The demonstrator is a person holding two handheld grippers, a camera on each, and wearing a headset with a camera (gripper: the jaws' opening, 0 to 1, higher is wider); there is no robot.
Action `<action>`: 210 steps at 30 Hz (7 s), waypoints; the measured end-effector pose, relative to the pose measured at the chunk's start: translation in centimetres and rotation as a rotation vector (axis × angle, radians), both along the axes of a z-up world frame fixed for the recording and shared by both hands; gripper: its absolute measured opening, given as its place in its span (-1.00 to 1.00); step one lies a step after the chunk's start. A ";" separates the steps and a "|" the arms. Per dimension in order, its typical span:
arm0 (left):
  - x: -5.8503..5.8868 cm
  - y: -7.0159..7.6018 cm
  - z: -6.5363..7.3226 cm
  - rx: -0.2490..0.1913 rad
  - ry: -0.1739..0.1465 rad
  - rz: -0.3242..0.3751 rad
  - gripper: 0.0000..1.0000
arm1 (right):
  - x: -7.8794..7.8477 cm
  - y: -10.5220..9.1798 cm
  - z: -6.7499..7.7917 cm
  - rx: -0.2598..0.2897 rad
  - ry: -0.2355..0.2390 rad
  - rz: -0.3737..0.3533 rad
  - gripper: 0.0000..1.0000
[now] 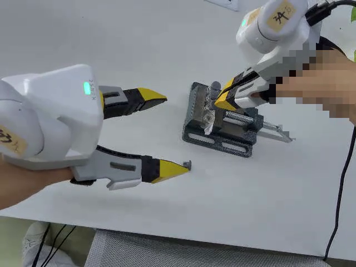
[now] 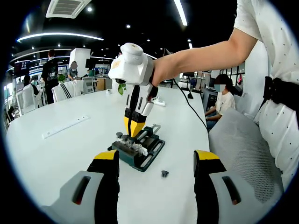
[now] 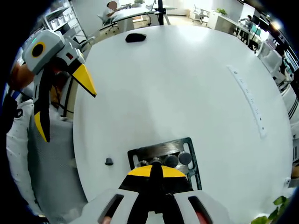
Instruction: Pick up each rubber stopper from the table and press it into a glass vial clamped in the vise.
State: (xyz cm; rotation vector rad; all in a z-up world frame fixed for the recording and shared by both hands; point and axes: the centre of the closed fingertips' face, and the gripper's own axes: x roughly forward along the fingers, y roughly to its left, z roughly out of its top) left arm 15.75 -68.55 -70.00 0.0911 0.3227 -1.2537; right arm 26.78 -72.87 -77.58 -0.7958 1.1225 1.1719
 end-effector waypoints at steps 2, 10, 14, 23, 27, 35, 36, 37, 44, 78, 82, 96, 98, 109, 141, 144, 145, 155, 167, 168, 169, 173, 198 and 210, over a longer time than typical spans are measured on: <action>0.0 0.0 0.0 0.002 0.000 0.001 0.26 | -0.1 0.0 -0.2 -0.002 0.004 0.004 -1.00; 0.0 0.0 0.0 0.002 0.003 0.002 0.25 | -0.1 -0.1 -0.4 -0.003 0.006 -0.001 -1.00; 0.0 0.1 0.0 0.004 0.002 0.000 0.25 | 0.1 0.0 -0.5 0.000 0.002 -0.008 -1.00; 0.0 0.1 0.0 -0.001 0.004 -0.001 0.24 | 0.1 0.1 -0.6 -0.020 -0.002 0.009 -1.00; 0.2 0.5 -0.2 -0.006 0.002 0.000 0.25 | 0.0 0.2 -0.6 -0.041 -0.008 0.030 -1.00; 0.5 0.8 -0.5 -0.010 0.000 0.000 0.24 | 0.1 0.0 -0.7 -0.051 0.000 0.038 -1.00; 0.5 0.9 -0.6 -0.011 0.001 -0.001 0.24 | 0.2 -0.1 -0.7 -0.050 0.000 0.039 -1.00; 0.5 0.8 -0.5 -0.011 0.001 -0.001 0.24 | 0.2 -0.1 -0.7 -0.050 -0.001 0.040 -1.00; 0.9 1.4 -1.1 -0.014 -0.002 0.001 0.24 | 0.2 0.0 -0.8 -0.050 -0.005 0.045 -1.00; 0.7 -0.2 0.2 -0.034 -0.003 0.010 0.19 | 0.2 0.1 -1.1 -0.119 -0.027 0.037 -1.00; 0.7 -0.4 0.4 -0.035 -0.003 0.012 0.19 | 0.1 0.1 -1.2 -0.124 -0.027 0.031 -1.00; 1.2 0.7 -0.2 -0.038 -0.008 0.009 0.18 | 0.0 0.2 -1.2 -0.150 -0.046 0.047 -1.00; 1.1 0.5 0.0 -0.036 -0.011 0.010 0.18 | 0.0 0.2 -1.2 -0.148 -0.048 0.046 -1.00; 0.8 0.3 0.6 -0.022 -0.026 -0.007 0.19 | -0.2 0.0 -0.9 -0.099 -0.087 0.045 -1.00; 0.0 0.0 2.0 0.019 -0.030 0.015 0.20 | 0.0 -0.2 1.1 0.037 -0.094 -0.022 -0.89; 0.0 0.0 2.0 0.023 -0.032 0.013 0.20 | 0.0 -0.4 1.4 0.044 -0.102 -0.025 -0.86; 0.0 0.0 2.0 0.024 -0.033 0.012 0.20 | 0.0 -0.5 1.5 0.047 -0.104 -0.026 -0.85; -0.1 0.1 2.2 0.044 -0.041 0.009 0.23 | 0.0 -0.8 2.6 0.103 -0.132 -0.053 -0.72; -0.3 0.5 2.2 0.082 -0.047 0.007 0.30 | -0.4 -1.8 3.7 0.201 -0.142 -0.112 -0.53; -0.3 0.6 2.2 0.083 -0.049 0.008 0.31 | -0.4 -1.9 3.8 0.212 -0.140 -0.113 -0.51; -0.3 0.6 2.2 0.086 -0.050 0.009 0.31 | -0.5 -2.0 3.8 0.226 -0.138 -0.121 -0.50; -0.3 0.6 2.3 0.097 -0.052 0.008 0.31 | -0.8 -2.4 4.1 0.253 -0.149 -0.134 -0.49; -0.6 1.3 1.8 0.119 -0.058 0.000 0.53 | -6.0 -3.5 5.3 0.582 -0.135 -0.162 0.05; -0.1 3.4 0.6 0.127 -0.047 0.002 0.62 | -8.5 -4.0 3.5 0.647 -0.104 -0.189 0.12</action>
